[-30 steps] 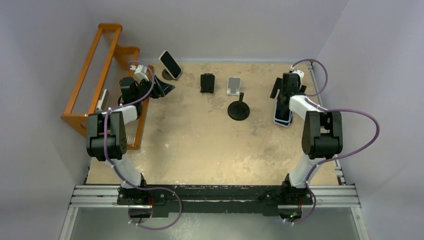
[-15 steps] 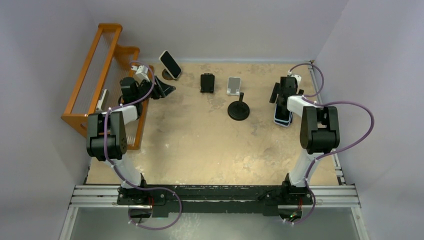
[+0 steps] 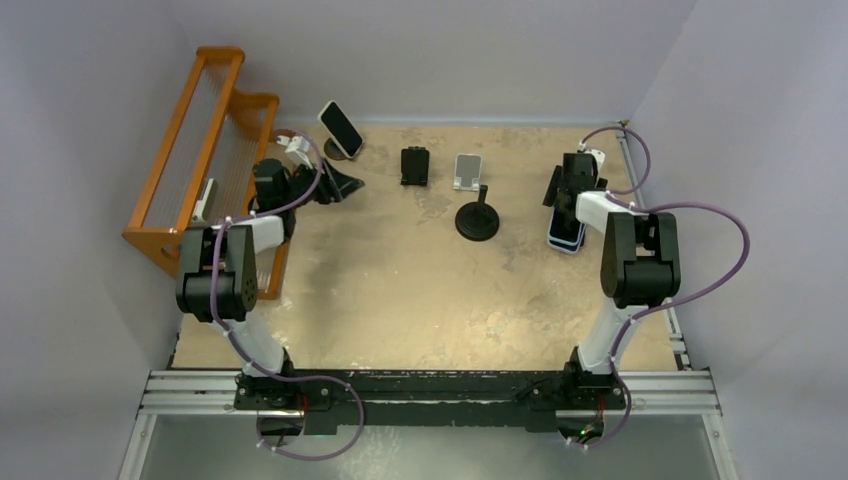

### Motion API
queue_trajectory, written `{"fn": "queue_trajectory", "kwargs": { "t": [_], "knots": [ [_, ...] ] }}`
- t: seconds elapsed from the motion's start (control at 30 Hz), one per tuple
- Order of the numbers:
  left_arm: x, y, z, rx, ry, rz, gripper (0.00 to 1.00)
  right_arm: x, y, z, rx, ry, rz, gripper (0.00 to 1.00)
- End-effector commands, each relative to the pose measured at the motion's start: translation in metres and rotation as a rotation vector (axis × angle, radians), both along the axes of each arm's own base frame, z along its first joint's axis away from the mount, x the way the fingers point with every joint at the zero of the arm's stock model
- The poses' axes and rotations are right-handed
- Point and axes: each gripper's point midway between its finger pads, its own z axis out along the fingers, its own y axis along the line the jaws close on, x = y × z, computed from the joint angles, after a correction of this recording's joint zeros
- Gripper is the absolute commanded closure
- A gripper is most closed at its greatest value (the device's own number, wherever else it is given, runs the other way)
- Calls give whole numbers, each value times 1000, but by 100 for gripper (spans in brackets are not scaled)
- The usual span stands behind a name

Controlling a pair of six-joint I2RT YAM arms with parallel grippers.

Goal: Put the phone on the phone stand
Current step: Pick up the phone at the center of the board.

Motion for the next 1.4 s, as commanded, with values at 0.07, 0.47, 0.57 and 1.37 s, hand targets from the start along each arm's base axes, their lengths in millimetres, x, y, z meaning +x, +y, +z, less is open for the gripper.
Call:
{"fn": "queue_trajectory", "kwargs": {
  "t": [0.07,0.47,0.57,1.37],
  "knots": [
    [-53,-91,27,-61,-117,-228,34,10,-1,37,22,-115,-3,52],
    [-123,-151,-11,-113,-88,-309,34,-16,89,70,133,-219,169,54],
    [-132,-163,-24,-97,-83,-290,34,-29,109,64,171,-219,213,55],
    [-164,-244,-62,-120,-155,-323,36,-133,160,50,426,-233,314,62]
  ]
}}
